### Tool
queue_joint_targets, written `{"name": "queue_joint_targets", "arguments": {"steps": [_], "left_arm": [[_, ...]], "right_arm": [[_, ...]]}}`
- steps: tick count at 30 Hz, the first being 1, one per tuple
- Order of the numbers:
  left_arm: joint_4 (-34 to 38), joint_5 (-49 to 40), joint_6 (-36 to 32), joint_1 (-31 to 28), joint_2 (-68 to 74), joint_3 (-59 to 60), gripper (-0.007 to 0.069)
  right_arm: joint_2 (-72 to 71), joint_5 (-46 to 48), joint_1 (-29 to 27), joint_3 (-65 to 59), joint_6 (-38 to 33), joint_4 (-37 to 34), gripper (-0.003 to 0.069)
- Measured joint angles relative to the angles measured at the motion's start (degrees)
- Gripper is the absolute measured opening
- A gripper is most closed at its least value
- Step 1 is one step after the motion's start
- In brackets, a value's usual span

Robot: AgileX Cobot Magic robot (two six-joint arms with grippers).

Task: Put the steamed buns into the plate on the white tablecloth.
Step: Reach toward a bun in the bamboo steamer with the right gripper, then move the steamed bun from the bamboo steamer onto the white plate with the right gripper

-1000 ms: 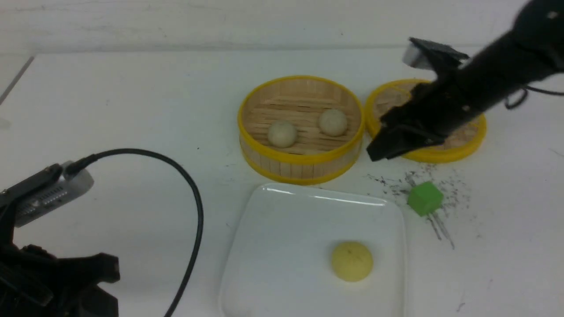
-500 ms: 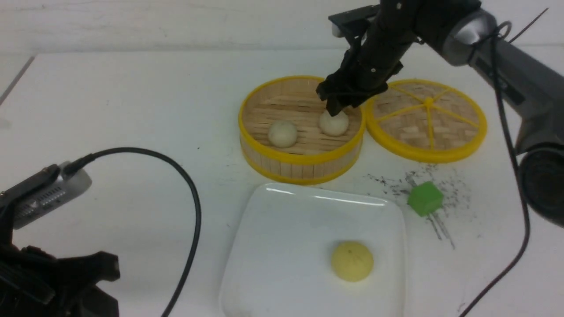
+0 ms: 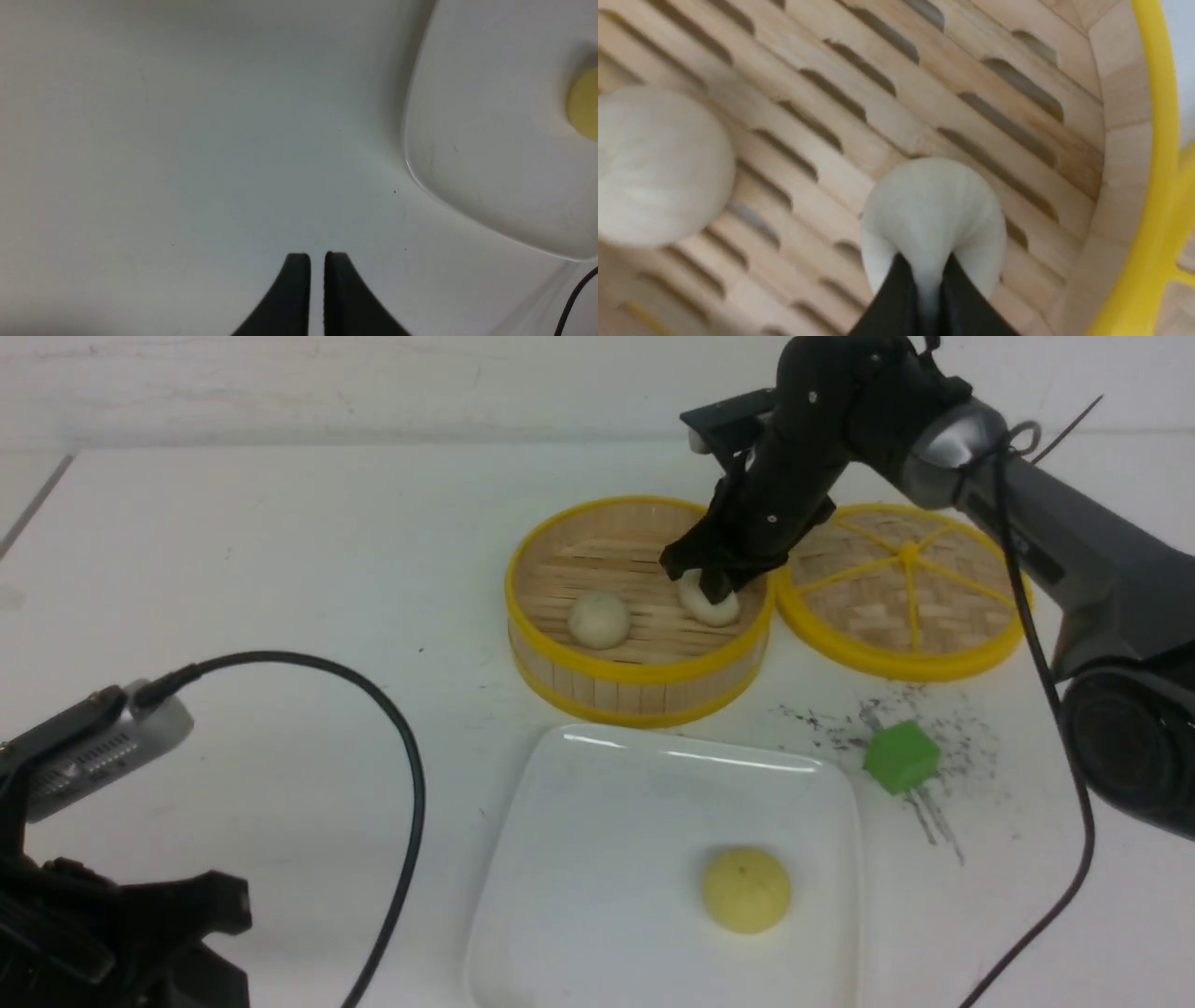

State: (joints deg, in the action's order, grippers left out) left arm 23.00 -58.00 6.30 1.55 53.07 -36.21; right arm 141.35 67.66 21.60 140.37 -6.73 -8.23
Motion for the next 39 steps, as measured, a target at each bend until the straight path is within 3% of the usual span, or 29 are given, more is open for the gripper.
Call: {"name": "queue_joint_targets", "arguments": {"steps": [5, 11, 16, 21, 22, 27, 34, 39], "left_arm": [[-0.4, 0.2, 0.0, 0.0, 0.1, 0.0, 0.0086], [-0.9, 0.6, 0.0, 0.0, 0.1, 0.0, 0.0090], [-1.7, 1.0, 0.0, 0.0, 0.1, 0.0, 0.0097], [-1.9, 1.8, 0.0, 0.0, 0.1, 0.0, 0.0101], [-2.1, 2.2, 0.0, 0.0, 0.1, 0.0, 0.0104], [-2.3, 3.3, 0.0, 0.0, 0.1, 0.0, 0.0108], [-2.8, 3.8, 0.0, 0.0, 0.1, 0.0, 0.0111], [-2.9, 3.9, 0.0, 0.0, 0.1, 0.0, 0.0134]], "right_arm": [[-6.9, 3.7, 0.0, -0.3, 0.2, -0.4, 0.0022], [-18.9, 3.7, 0.0, -7.4, 2.7, -6.7, 0.0022], [-32.3, 3.6, 0.4, -29.7, 1.5, -15.6, 0.0023], [-38.8, 2.7, 2.3, -49.2, -2.1, -16.5, 0.0032], [-40.1, -1.9, 3.1, -55.7, -3.5, -16.1, 0.0041], [-39.6, -16.6, 3.4, -64.9, -4.5, -13.2, 0.0074], [-36.3, -24.8, 3.4, -68.4, -4.4, -11.9, 0.0198], [-35.1, -24.7, 3.4, -68.5, -4.0, -11.9, 0.0409]]}}
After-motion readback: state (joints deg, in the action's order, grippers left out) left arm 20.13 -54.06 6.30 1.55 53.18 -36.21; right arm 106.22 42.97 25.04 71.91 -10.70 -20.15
